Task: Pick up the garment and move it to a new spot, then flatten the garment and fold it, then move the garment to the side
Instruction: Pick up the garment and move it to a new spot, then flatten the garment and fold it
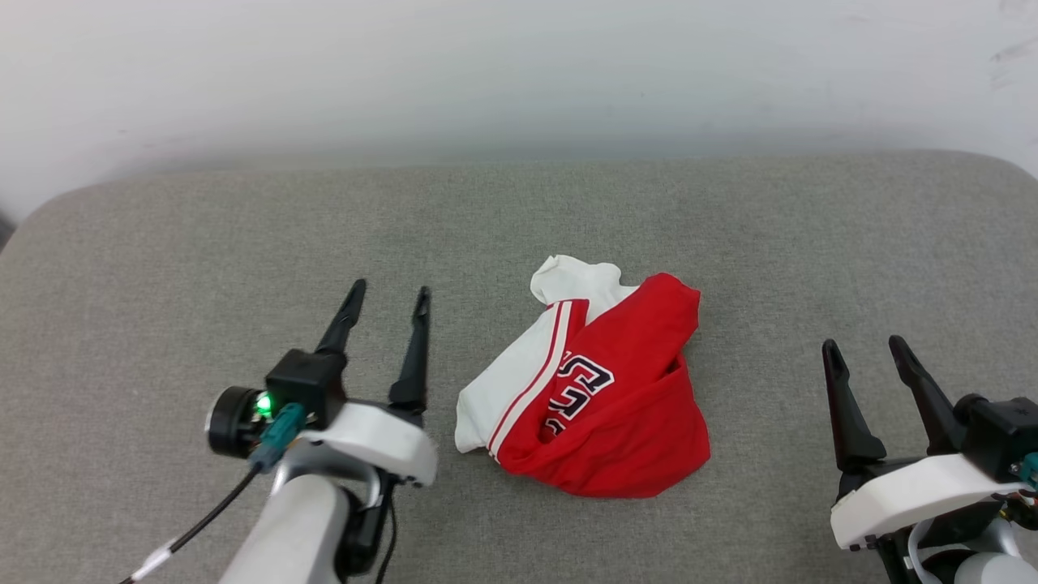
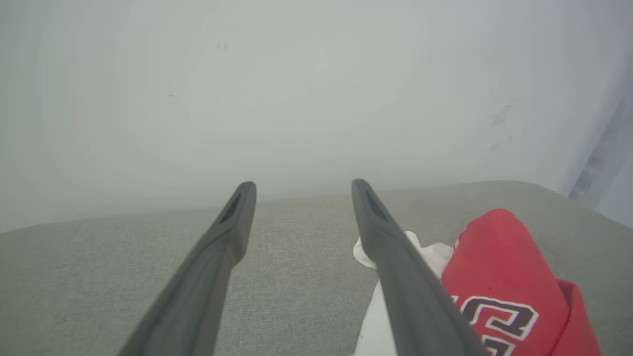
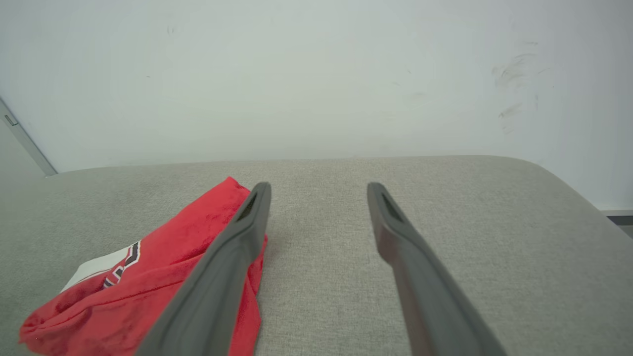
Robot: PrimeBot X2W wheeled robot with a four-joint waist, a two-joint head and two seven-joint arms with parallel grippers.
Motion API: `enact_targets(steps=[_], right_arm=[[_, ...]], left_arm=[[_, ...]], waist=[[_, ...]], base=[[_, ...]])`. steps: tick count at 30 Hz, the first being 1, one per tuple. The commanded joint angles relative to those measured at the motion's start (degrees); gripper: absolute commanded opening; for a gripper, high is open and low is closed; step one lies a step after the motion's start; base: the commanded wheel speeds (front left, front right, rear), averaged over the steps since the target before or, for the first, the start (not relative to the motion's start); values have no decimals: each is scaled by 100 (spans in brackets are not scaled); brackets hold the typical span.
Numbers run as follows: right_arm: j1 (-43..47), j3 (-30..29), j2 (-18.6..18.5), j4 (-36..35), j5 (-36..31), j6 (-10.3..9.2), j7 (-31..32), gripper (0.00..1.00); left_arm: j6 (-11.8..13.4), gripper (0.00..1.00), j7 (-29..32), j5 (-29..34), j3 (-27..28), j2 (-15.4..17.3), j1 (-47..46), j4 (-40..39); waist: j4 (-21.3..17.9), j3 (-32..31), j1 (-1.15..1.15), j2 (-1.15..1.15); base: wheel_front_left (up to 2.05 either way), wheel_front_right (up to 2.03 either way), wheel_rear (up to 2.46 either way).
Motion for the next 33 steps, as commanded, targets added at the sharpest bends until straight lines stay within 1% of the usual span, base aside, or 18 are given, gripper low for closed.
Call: enact_targets(steps=[1,6,9,14,26,30,33], right_arm=[[68,-10,9,-24,13,-2,14,100],[218,-40,9,-27,-17,-2,83,100],[319,-56,10,-32,-25,-2,134,100],[418,-44,10,-65,-36,-2,211,100],[397,29,10,-109,-26,-2,280,100],[365,-34,10,-26,36,-2,317,100],[252,-193,9,88,154,-2,444,100]], left_arm=[[25,100,-12,11,35,37,81,-38],[195,100,73,-13,221,330,465,-171],[271,100,169,-52,274,428,711,-263],[374,100,342,-100,276,500,971,-405],[459,100,384,-162,249,505,1076,-595],[456,100,355,-181,241,483,1031,-629],[466,100,326,-173,218,451,947,-663]], waist=[[9,-17,0,0],[3,-168,0,0],[-2,-264,0,0],[5,-341,0,0],[87,-328,0,0],[120,-291,0,0],[184,-219,0,0]], base=[[0,0,0],[0,0,0],[0,0,0],[0,0,0],[0,0,0],[0,0,0],[0,0,0]])
